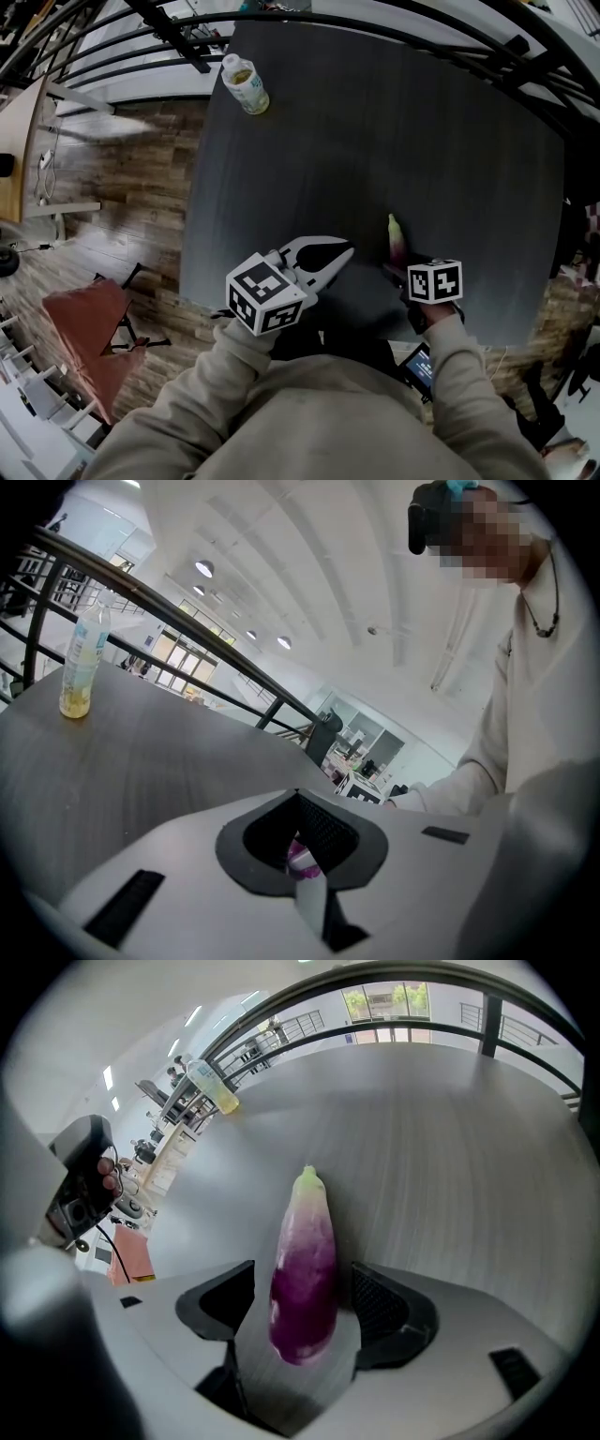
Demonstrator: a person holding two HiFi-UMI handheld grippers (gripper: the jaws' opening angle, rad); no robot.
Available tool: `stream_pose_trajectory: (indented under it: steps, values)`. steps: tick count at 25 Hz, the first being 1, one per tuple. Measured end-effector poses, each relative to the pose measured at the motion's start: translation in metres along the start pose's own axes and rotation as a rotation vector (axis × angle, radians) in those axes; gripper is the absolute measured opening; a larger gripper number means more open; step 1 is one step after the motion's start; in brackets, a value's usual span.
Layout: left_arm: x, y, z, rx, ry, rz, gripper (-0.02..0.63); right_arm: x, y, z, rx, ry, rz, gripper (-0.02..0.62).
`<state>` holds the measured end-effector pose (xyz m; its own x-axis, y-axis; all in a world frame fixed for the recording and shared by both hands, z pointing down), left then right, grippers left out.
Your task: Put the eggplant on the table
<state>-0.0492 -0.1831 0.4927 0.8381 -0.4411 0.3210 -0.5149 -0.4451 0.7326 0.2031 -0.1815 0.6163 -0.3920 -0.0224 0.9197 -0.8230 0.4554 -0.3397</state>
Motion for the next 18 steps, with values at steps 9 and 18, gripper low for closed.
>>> stream_pose_trajectory:
  steps: [9, 18]
  values:
    - [-0.010, -0.024, 0.024, 0.058, -0.022, -0.044, 0.002, -0.035, 0.005, 0.010, 0.041, -0.084, -0.004, 0.313]
    - [-0.013, -0.057, 0.045, 0.112, -0.032, -0.123, 0.002, -0.101, 0.019, 0.026, 0.014, -0.268, 0.148, 0.223]
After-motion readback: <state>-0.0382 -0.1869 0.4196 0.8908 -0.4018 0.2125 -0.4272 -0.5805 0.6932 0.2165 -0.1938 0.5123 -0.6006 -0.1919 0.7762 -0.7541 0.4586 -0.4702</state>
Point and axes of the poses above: the fingertips, and each gripper's own axes: x forward along the fingers, y to its left, z out of its top, the point moved 9 cm from there along -x, backward along the fingers, and after that the axes turned 9 degrees about -x, right-handed, at the moved point
